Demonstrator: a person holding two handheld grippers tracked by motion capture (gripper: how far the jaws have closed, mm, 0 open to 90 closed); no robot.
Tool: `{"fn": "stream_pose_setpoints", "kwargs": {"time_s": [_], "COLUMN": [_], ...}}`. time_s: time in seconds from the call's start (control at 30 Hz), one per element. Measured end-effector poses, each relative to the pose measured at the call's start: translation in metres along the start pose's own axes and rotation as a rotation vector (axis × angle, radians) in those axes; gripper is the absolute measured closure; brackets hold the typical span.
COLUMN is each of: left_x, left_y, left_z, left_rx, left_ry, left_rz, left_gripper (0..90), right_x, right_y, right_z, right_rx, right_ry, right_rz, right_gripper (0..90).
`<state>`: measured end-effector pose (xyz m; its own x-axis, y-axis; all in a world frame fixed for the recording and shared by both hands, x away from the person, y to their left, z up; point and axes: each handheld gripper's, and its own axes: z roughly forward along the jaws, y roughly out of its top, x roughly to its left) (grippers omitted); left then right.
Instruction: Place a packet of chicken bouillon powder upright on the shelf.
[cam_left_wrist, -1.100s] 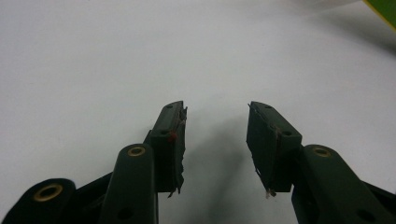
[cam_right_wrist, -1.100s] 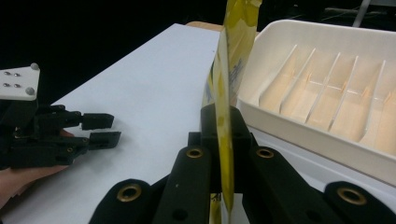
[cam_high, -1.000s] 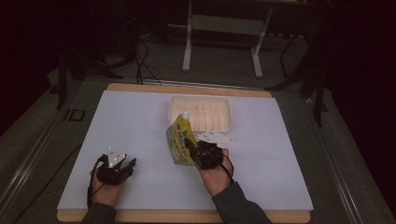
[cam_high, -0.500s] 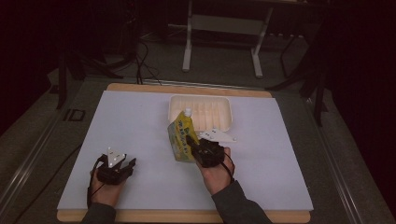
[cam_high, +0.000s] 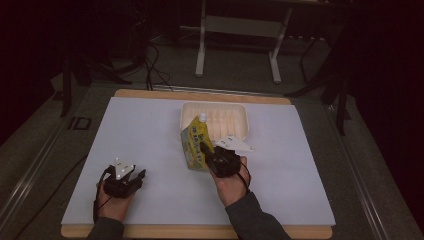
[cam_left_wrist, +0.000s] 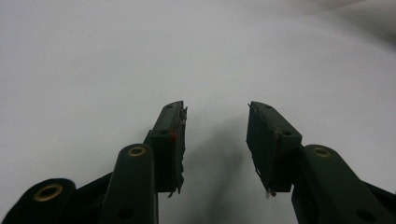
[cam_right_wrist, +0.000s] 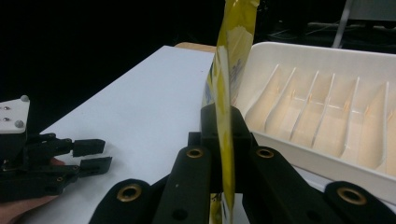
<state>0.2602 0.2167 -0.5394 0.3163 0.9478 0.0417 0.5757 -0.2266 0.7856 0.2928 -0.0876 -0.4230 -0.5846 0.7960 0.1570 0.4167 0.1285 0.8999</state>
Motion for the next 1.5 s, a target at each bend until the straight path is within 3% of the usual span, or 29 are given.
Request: {"fn": "stream_pose_setpoints", "kwargs": {"time_s": [1.5], "left_x": [0.000], "left_y": [0.000], "left_z": [0.001], "left_rx": [0.003], "left_ry": [-0.002], "left_rz": [0.002], "left_gripper": [56.6], "right_x": [-0.008], "right_y": [0.025], "right_z": [0.000], "right_rx": [-0.074], "right_ry": [-0.035], "right_rz": [0.025], "right_gripper": [90.0]}}
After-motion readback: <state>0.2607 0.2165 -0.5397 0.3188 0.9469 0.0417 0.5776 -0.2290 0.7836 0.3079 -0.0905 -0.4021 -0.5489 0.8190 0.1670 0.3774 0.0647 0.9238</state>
